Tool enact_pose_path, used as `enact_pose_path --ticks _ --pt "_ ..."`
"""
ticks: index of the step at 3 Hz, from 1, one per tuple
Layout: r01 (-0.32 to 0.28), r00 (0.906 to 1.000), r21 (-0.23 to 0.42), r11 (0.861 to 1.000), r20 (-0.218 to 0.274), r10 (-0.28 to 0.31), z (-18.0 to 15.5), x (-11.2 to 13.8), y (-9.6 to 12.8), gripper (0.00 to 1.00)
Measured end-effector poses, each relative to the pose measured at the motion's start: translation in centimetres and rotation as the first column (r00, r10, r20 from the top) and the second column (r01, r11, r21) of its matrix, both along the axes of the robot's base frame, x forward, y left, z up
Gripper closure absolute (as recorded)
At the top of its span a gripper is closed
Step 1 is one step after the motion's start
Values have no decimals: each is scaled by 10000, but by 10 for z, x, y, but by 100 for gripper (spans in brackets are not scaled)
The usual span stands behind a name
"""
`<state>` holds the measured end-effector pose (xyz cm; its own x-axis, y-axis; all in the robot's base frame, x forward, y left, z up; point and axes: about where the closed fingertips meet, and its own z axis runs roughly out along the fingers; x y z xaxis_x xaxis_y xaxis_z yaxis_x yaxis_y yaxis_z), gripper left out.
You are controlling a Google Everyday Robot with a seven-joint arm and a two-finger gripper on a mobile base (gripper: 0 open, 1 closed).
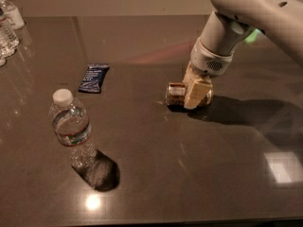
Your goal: Pick orange can
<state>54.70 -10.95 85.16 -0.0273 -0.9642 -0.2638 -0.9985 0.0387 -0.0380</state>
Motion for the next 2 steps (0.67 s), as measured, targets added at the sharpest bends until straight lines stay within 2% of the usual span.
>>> enact_pose_path --ticks 1,2 --pt "-15 10000 42 10000 45 15 8 0 1 67" --pt "-119 9995 185 9998 286 113 35 -4 3 91"
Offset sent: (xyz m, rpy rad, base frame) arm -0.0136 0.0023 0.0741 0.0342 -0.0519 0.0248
